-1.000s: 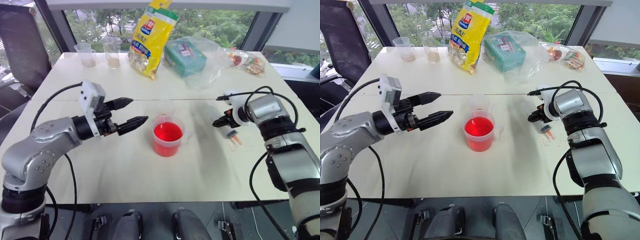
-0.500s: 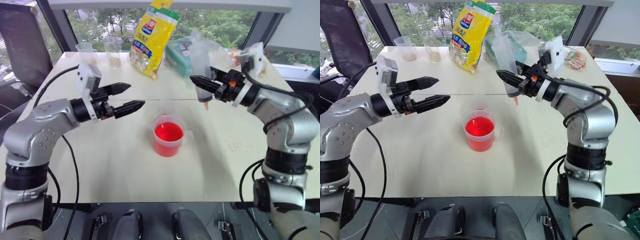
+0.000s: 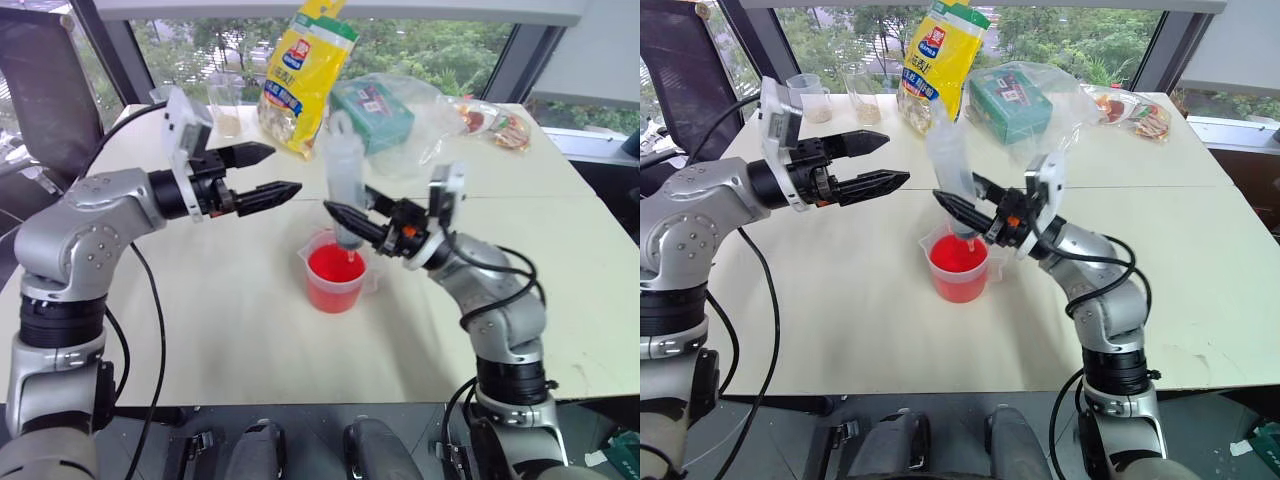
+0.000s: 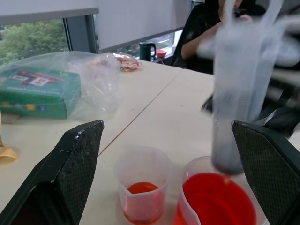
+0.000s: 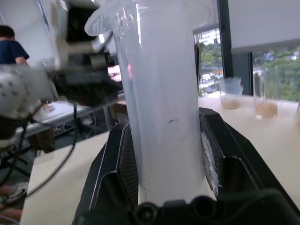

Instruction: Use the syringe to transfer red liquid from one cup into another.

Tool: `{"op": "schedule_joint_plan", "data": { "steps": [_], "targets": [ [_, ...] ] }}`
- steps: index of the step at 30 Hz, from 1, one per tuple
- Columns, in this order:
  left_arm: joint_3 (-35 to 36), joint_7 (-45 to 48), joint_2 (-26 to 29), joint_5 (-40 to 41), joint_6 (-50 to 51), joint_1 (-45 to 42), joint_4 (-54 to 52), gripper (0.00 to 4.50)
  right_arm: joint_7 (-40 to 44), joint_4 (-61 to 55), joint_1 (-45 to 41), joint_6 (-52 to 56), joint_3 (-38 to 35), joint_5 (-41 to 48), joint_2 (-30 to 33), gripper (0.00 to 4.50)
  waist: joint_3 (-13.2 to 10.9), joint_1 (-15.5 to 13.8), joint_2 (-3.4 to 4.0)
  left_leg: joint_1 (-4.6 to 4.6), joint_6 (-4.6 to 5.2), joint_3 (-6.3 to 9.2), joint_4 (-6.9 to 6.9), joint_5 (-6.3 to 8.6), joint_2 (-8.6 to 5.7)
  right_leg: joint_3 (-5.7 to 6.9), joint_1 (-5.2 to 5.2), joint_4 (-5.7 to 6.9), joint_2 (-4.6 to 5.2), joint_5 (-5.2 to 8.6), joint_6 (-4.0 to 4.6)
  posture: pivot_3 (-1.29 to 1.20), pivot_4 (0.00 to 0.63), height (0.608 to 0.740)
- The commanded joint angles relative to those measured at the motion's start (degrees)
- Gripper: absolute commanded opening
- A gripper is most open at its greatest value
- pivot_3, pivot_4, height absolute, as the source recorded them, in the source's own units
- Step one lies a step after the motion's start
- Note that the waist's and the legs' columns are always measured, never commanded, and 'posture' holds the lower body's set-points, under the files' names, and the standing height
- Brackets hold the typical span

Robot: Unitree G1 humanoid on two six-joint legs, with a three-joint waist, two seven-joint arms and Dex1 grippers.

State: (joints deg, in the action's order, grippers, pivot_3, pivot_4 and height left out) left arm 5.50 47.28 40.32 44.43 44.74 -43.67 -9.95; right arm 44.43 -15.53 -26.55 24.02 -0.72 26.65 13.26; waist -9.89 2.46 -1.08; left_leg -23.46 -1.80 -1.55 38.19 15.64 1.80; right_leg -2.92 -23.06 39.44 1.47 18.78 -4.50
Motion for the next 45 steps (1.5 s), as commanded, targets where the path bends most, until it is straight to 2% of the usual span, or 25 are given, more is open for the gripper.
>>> {"op": "schedule_joint_plan", "data": {
  "steps": [1, 14, 23, 26, 29, 33, 45],
  "targets": [
    [0.2, 0.7, -0.6, 0.3, 0.1, -2.9, -0.5, 4.50, -0.1, 1.3, 0.5, -5.9, 1.6, -1.7, -1.0, 1.42, 0.0, -0.1, 0.00, 0.00, 0.00, 0.00, 0.00, 0.00, -0.01, 0.00, 0.00, 0.00, 0.01, 0.00, 0.00, 0.00, 0.150, 0.740],
    [-2.0, 1.6, -7.0, -5.7, -5.1, -8.6, 8.7, 4.50, 0.2, 1.1, 3.9, -8.5, 5.4, -2.3, -0.4, 1.42, 0.0, 0.0, 0.00, 0.01, -0.04, 0.00, 0.01, -0.02, 0.00, 0.01, 0.00, 0.02, -0.01, 0.00, 0.00, 0.00, 0.150, 0.740],
    [-4.4, 4.0, -11.5, -7.1, -5.8, -9.3, 9.5, 4.50, 0.7, 2.3, 3.7, -9.4, 5.9, -2.8, 0.5, 1.42, 0.0, -0.1, 0.00, 0.00, -0.05, 0.00, 0.02, -0.03, 0.00, 0.00, 0.00, 0.02, 0.00, 0.00, 0.00, 0.00, 0.150, 0.740],
    [-4.8, 4.8, -12.4, -7.0, -5.6, -9.3, 9.1, 3.60, 0.5, 2.7, 3.5, -9.5, 5.9, -2.8, 0.5, 1.42, 0.0, -0.1, 0.00, 0.00, -0.05, 0.01, 0.02, -0.03, 0.00, 0.00, 0.00, 0.02, -0.01, 0.00, 0.00, 0.00, 0.150, 0.740],
    [-4.7, 5.7, -12.5, -7.0, -5.1, -9.2, 8.7, 2.18, 0.5, 3.3, 3.3, -9.6, 5.8, -2.8, 0.4, 1.42, 0.0, 0.0, 0.00, 0.00, -0.05, 0.01, 0.02, -0.03, 0.00, 0.00, 0.00, 0.02, -0.01, 0.00, 0.00, 0.00, 0.150, 0.740],
    [-4.4, 6.6, -12.4, -6.8, -4.7, -9.3, 8.3, 0.05, 0.1, 4.2, 3.0, -9.6, 5.8, -2.8, 0.2, 1.42, 0.0, 0.0, 0.00, 0.00, -0.05, 0.01, 0.02, -0.03, 0.00, 0.00, 0.01, 0.02, -0.01, 0.00, 0.00, 0.00, 0.150, 0.740],
    [-2.9, 6.1, -12.5, -6.7, -4.7, -12.9, 8.6, 0.05, 1.1, 9.2, 2.8, -9.6, 6.9, -3.1, 0.1, 1.42, 0.0, 0.0, 0.00, 0.02, -0.05, 0.01, 0.03, -0.03, 0.01, 0.00, 0.01, 0.03, -0.01, 0.00, 0.00, 0.00, 0.150, 0.740]
  ]
}}
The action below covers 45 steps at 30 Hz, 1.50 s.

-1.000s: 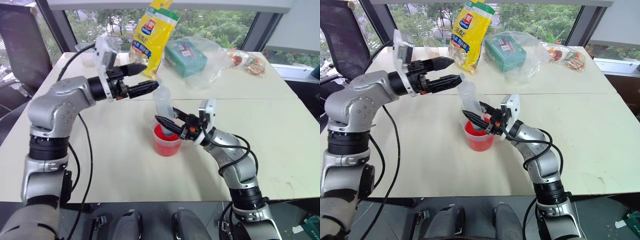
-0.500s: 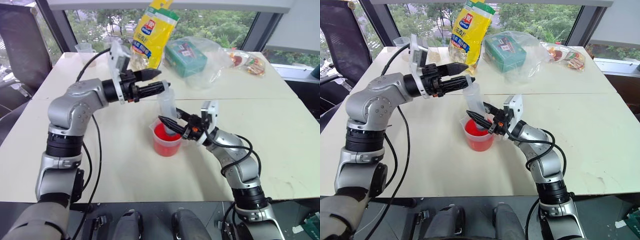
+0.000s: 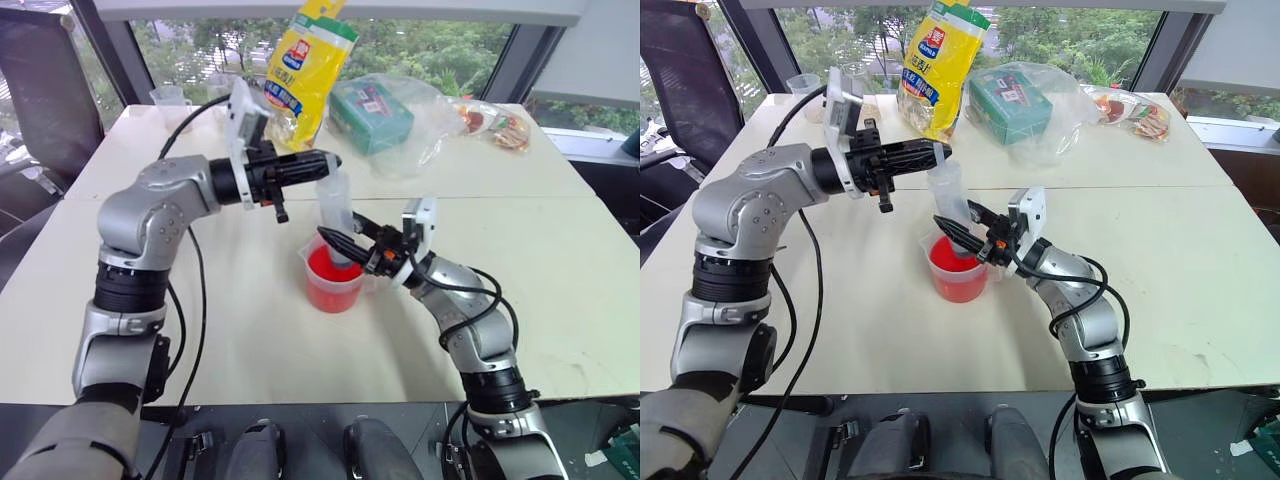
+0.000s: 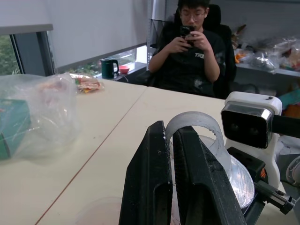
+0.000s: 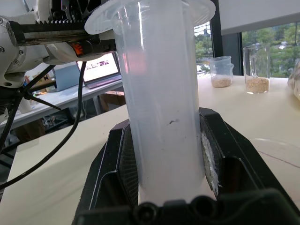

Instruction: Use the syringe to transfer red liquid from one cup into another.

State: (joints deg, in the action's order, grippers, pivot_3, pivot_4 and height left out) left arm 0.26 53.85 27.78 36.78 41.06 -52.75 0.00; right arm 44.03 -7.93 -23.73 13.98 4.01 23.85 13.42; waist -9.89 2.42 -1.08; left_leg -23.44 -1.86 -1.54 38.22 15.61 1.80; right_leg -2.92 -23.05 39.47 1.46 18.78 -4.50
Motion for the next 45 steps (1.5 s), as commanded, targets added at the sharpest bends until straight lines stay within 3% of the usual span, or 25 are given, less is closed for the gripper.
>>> {"op": "schedule_joint_plan", "data": {
  "steps": [1, 45],
  "targets": [
    [2.5, -0.4, 0.1, 0.9, -1.2, -4.1, -1.3, 0.05, 1.8, 2.0, -0.1, 0.5, 2.3, -0.3, 0.0, 1.42, 0.0, 0.0, 0.00, 0.00, 0.00, 0.00, 0.00, 0.00, 0.00, 0.00, 0.00, 0.00, 0.00, 0.00, 0.00, 0.00, 0.150, 0.740],
    [3.9, -0.4, 0.8, -0.8, -3.4, -8.6, 2.4, 0.05, 4.4, 2.6, 0.9, 1.2, 4.2, -0.4, 2.4, 1.42, 0.0, 0.0, 0.00, 0.02, 0.00, 0.01, 0.01, 0.00, 0.00, 0.00, 0.03, 0.00, 0.00, 0.00, 0.00, 0.00, 0.150, 0.740]
  ]
}}
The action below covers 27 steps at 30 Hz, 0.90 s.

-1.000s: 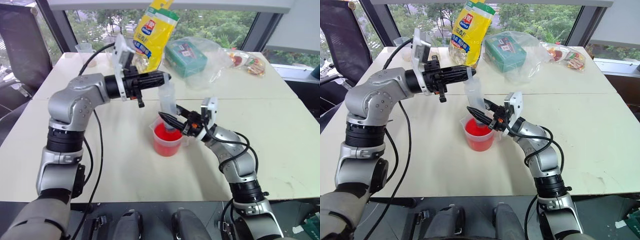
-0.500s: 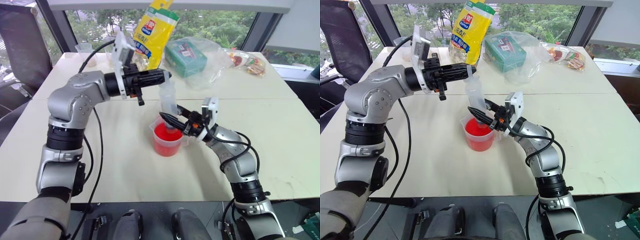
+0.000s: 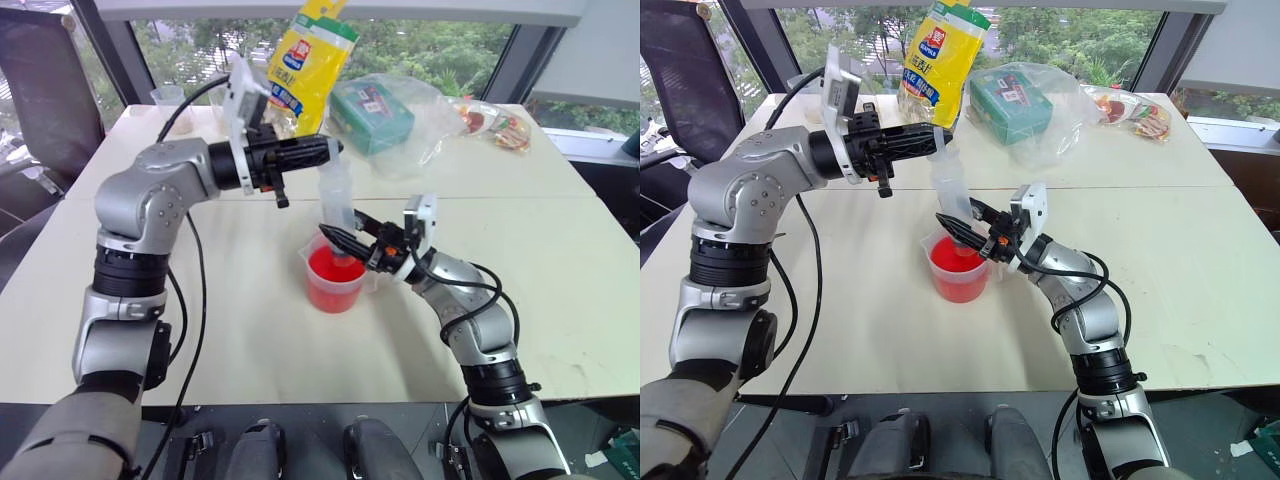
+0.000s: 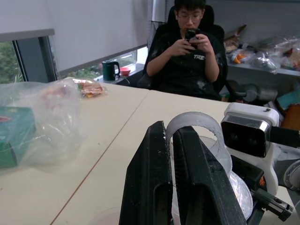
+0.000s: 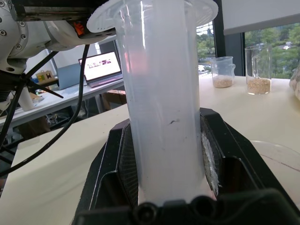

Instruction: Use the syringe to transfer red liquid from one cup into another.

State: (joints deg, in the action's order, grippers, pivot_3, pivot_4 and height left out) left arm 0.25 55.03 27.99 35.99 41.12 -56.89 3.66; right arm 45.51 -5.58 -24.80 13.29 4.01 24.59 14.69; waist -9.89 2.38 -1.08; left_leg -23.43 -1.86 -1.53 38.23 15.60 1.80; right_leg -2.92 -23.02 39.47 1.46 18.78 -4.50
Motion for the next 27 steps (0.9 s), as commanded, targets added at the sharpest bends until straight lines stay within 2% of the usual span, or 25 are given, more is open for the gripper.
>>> {"op": "schedule_joint_plan", "data": {
  "steps": [1, 9, 12, 17, 18, 19, 27],
  "targets": [
    [4.0, -1.5, 0.6, 0.0, -3.5, -4.4, -1.3, 0.05, 2.9, 0.2, 1.9, 1.9, 4.2, -1.1, 1.1, 1.42, 0.0, 0.0, 0.00, 0.00, 0.00, 0.00, 0.00, 0.00, 0.00, 0.00, 0.00, 0.00, 0.00, 0.00, 0.00, 0.00, 0.150, 0.740],
    [3.6, -1.2, 0.6, 1.0, -1.6, -1.9, -2.5, 0.05, 2.0, -4.5, -0.5, 4.7, 2.5, 1.6, 2.1, 1.42, 0.0, 0.0, 0.00, 0.00, 0.00, 0.00, 0.00, 0.00, 0.00, 0.00, 0.00, 0.00, 0.00, 0.00, 0.00, 0.00, 0.150, 0.740],
    [3.2, -0.6, 1.2, 1.3, -0.7, -0.1, -3.0, 1.04, 1.1, -6.7, -1.8, 6.3, 1.4, 3.1, 2.6, 1.42, 0.0, 0.1, 0.00, 0.00, 0.00, 0.00, -0.01, 0.00, 0.00, 0.00, -0.01, 0.00, 0.00, 0.00, 0.00, 0.00, 0.150, 0.740],
    [3.4, 0.3, 3.2, 1.7, 0.6, 2.8, -4.3, 3.53, 0.3, -9.3, -2.9, 8.6, 0.5, 4.5, 2.9, 1.42, 0.0, 0.0, 0.00, 0.00, 0.00, 0.00, -0.01, 0.00, 0.01, 0.00, -0.02, 0.00, 0.00, 0.00, 0.00, 0.00, 0.150, 0.740],
    [3.6, 0.5, 4.1, 1.7, 0.9, 3.6, -4.8, 4.13, 0.1, -9.6, -3.2, 9.0, 0.2, 4.8, 2.9, 1.42, 0.0, 0.0, 0.00, -0.01, 0.00, 0.01, -0.01, 0.00, 0.01, 0.00, -0.02, 0.00, 0.00, 0.00, 0.00, 0.00, 0.150, 0.740],
    [4.0, 0.6, 4.9, 1.8, 1.2, 4.3, -5.2, 4.43, 0.0, -9.8, -3.5, 9.4, -0.1, 5.0, 2.8, 1.42, 0.0, 0.0, 0.00, -0.01, 0.00, 0.00, -0.01, 0.00, 0.01, 0.00, -0.02, 0.00, 0.01, 0.00, 0.00, 0.00, 0.150, 0.740],
    [7.4, 1.3, 11.6, 3.4, 3.4, 9.9, -9.0, 4.43, -1.0, -10.5, -5.0, 11.2, -1.8, 6.2, 3.0, 1.42, 0.0, 0.0, 0.00, -0.01, 0.00, 0.01, -0.01, 0.00, 0.01, 0.00, -0.02, 0.00, 0.02, 0.00, 0.00, 0.00, 0.150, 0.740]
  ]
}}
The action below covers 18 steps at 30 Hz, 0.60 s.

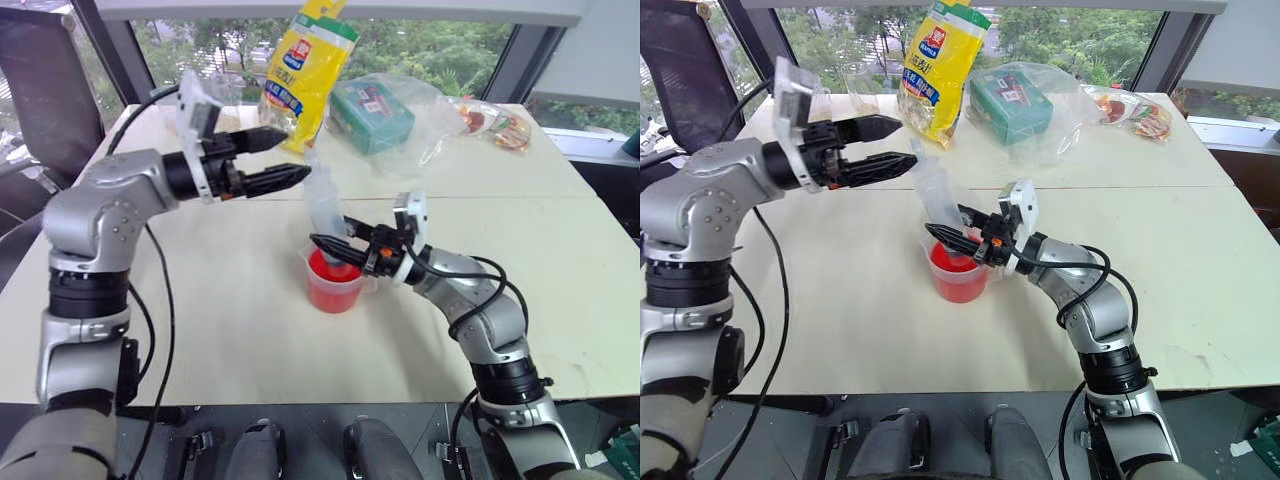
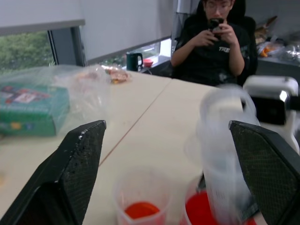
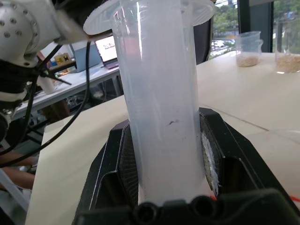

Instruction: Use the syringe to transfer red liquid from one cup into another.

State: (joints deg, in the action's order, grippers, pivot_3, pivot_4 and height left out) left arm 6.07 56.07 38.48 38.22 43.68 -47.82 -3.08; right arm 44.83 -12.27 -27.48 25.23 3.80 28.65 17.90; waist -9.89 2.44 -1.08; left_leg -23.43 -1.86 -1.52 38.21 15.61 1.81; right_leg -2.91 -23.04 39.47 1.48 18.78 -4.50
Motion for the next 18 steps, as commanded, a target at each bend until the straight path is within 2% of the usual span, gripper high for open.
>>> {"op": "schedule_joint_plan", "data": {
  "steps": [1, 4, 9, 13, 18],
  "targets": [
    [2.1, -0.1, 1.6, 1.4, 1.0, 1.4, -2.7, 4.43, -0.4, -3.7, -2.6, -0.7, -1.9, 2.3, -0.2, 1.42, 0.0, 0.0, 0.00, 0.00, 0.00, 0.00, 0.00, 0.00, 0.00, 0.00, 0.00, 0.00, 0.00, 0.00, 0.00, 0.00, 0.150, 0.740],
    [3.4, -1.0, 2.5, 2.0, 1.6, 2.9, -3.9, 4.43, -1.0, -3.8, -3.8, -0.3, -2.6, 3.2, -0.2, 1.42, 0.0, 0.0, 0.00, 0.00, 0.00, 0.01, 0.00, 0.00, 0.00, 0.01, 0.00, 0.00, 0.01, 0.00, 0.00, 0.00, 0.150, 0.740],
    [5.9, -3.0, 3.2, 3.7, 2.7, 3.6, -5.0, 4.43, -2.7, -1.5, -11.4, 0.3, -4.7, 5.4, -1.2, 1.42, 0.0, 0.1, 0.00, -0.01, 0.00, 0.01, 0.00, 0.00, 0.00, 0.01, -0.01, 0.00, 0.02, 0.00, 0.00, 0.00, 0.150, 0.740],
    [6.0, -3.8, 3.4, 4.1, 2.7, 3.4, -5.4, 4.43, -2.3, 8.1, -19.0, -4.4, -5.1, 3.1, -3.2, 1.42, 0.0, 0.1, 0.00, 0.00, 0.00, 0.02, -0.01, 0.00, 0.01, 0.02, -0.02, 0.02, 0.01, 0.00, 0.00, 0.00, 0.150, 0.740],
    [5.6, -5.1, 2.5, 5.1, 2.9, 2.6, -6.6, 4.43, -0.6, 24.6, -24.2, -15.9, -4.5, -2.5, -6.5, 1.42, 0.0, 0.0, 0.00, -0.01, 0.01, 0.00, -0.02, 0.00, -0.01, 0.02, -0.02, 0.00, 0.03, 0.00, 0.00, 0.00, 0.150, 0.740]
  ]
}}
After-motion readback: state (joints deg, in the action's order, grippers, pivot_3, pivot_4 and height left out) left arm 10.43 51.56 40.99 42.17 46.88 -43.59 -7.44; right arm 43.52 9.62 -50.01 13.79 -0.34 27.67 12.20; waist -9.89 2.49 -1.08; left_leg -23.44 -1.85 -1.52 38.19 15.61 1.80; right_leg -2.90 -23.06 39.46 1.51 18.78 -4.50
